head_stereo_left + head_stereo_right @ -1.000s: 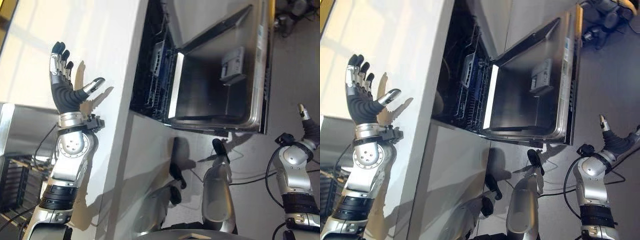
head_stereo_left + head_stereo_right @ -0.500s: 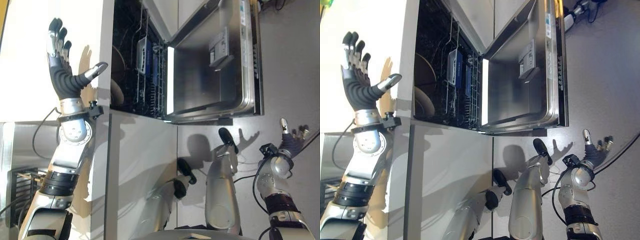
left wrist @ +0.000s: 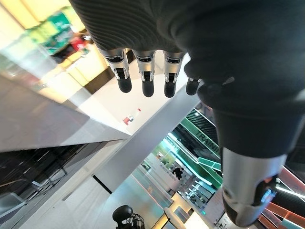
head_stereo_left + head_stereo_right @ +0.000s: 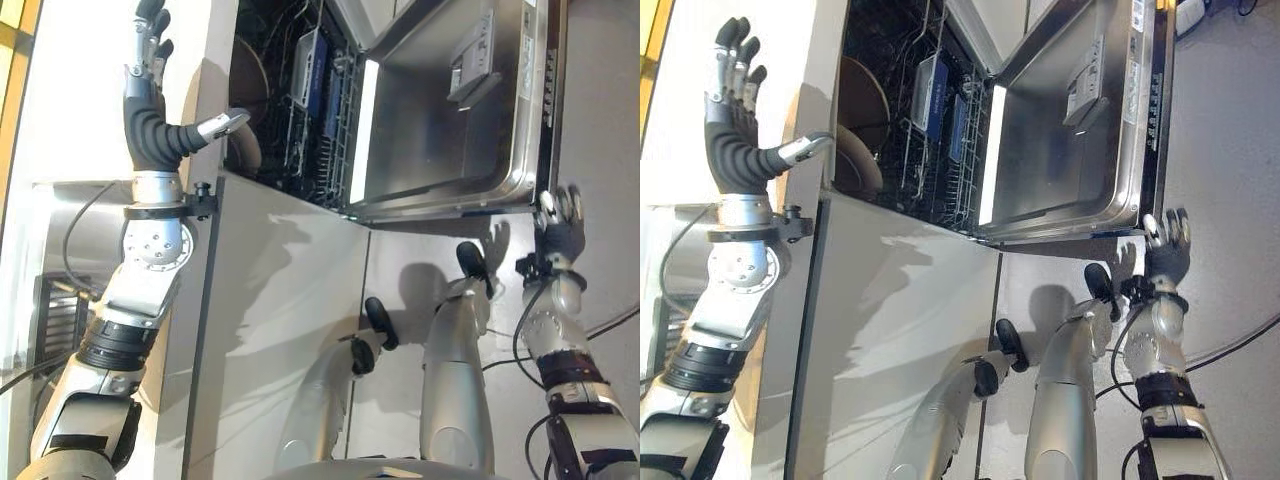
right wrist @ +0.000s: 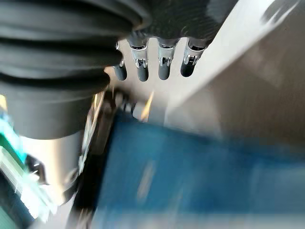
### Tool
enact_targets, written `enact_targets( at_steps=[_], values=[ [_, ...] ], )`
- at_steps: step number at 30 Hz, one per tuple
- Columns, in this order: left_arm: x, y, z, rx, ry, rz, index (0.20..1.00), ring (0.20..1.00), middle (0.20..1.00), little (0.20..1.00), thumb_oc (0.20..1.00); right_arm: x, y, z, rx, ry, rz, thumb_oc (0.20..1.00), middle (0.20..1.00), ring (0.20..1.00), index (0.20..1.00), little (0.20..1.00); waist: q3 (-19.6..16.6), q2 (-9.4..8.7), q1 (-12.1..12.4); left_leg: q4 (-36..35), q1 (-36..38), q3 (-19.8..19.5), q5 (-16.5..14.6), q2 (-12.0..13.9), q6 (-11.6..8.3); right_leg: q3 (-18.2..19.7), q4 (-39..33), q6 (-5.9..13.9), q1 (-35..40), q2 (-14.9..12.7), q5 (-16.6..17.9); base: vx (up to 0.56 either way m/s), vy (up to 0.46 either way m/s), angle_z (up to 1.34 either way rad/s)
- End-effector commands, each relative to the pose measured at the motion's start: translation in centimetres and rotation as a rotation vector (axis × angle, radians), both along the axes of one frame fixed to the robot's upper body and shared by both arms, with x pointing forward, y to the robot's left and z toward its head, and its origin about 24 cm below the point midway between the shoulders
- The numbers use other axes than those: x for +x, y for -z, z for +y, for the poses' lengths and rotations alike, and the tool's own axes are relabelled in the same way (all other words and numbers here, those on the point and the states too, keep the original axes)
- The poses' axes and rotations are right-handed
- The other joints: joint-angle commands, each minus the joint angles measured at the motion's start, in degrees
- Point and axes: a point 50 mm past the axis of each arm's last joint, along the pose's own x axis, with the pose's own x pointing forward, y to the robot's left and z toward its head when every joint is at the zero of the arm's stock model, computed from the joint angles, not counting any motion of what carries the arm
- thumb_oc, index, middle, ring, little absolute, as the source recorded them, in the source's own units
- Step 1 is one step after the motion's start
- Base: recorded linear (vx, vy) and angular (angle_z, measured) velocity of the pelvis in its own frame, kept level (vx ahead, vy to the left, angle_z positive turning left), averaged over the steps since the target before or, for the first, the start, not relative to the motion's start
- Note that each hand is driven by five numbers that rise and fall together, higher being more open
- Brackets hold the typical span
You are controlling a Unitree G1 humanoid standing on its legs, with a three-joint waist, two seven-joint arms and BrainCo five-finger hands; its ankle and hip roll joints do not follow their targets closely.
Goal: Pick up plates and place into dishwasher.
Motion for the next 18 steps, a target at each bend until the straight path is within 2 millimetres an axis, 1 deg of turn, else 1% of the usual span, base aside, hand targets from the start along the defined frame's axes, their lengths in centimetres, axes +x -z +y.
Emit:
enact_targets(
  at_steps=[1, 5, 8, 11, 14, 17, 18],
  values=[
    [-0.1, 0.7, 0.3, -0.088, 0.029, 0.01, 1.0, 1.0, 1.0, 1.0, 1.0, 1.9, -9.7, 5.5, -0.222, -0.359, -0.351, 1.0, 1.0, 1.0, 1.0, 1.0, 7.1, 2.56, -0.5, 7.3, 2.0, -2.3, -3.2, -1.2, -3.24, -0.5, 6.3, -7.18, 4.5, -2.5, -2.2, 0.02, 0.009, 0.26],
    [0.0, 0.5, 0.8, -0.088, 0.032, 0.009, 1.0, 1.0, 1.0, 1.0, 1.0, 1.5, -10.8, 7.7, -0.271, -0.545, -0.391, 1.0, 1.0, 1.0, 1.0, 1.0, 7.1, 1.33, 0.1, 6.6, 3.6, -3.6, -2.7, -1.6, -3.4, -1.4, 5.0, -7.19, 7.0, -2.5, -2.0, 0.02, -0.007, -0.15],
    [0.2, 0.3, 1.1, -0.084, 0.032, 0.01, 1.0, 1.0, 1.0, 1.0, 1.0, 1.4, -11.4, 8.3, -0.234, -0.631, -0.423, 1.0, 1.0, 1.0, 1.0, 1.0, 7.1, 0.23, 0.9, 6.2, 4.8, -4.8, -2.5, -1.9, -3.38, -2.4, 4.1, -7.18, 9.1, -2.7, -1.9, 0.02, -0.043, 0.31],
    [0.4, 0.3, 1.5, -0.082, 0.027, 0.02, 1.0, 1.0, 1.0, 1.0, 1.0, 1.3, -11.6, 9.0, -0.222, -0.65, -0.431, 1.0, 1.0, 1.0, 1.0, 1.0, 7.1, -0.66, 1.5, 5.9, 6.0, -5.6, -2.3, -2.0, -3.38, -3.4, 3.2, -7.06, 11.2, -3.0, -1.7, 0.03, -0.019, 0.25],
    [0.2, 0.4, 1.9, -0.087, 0.021, 0.022, 1.0, 1.0, 1.0, 1.0, 1.0, 1.2, -11.6, 9.3, -0.208, -0.657, -0.439, 1.0, 1.0, 1.0, 1.0, 1.0, 7.1, -1.49, 2.2, 5.0, 7.1, -6.3, -1.5, -2.2, -3.23, -4.3, 1.4, -6.98, 13.3, -3.2, -0.9, 0.05, 0.015, 0.13],
    [0.1, 0.7, 2.2, -0.093, 0.017, 0.036, 1.0, 1.0, 1.0, 1.0, 1.0, 1.1, -10.9, 9.9, -0.207, -0.678, -0.426, 1.0, 1.0, 1.0, 1.0, 1.0, 6.3, -2.38, 3.2, 4.3, 8.6, -7.2, -1.7, -2.1, -3.19, -5.6, -0.2, -6.77, 15.9, -3.7, -1.0, 0.1, 0.038, 0.12],
    [0.0, 0.8, 2.3, -0.097, 0.013, 0.04, 1.0, 1.0, 1.0, 1.0, 1.0, 1.0, -10.5, 10.2, -0.207, -0.685, -0.419, 1.0, 1.0, 1.0, 1.0, 1.0, 5.8, -2.83, 3.5, 3.7, 8.9, -7.3, -1.1, -2.2, -3.13, -5.9, -1.2, -6.69, 16.5, -3.9, -0.3, 0.11, 0.036, 0.09]
  ],
)
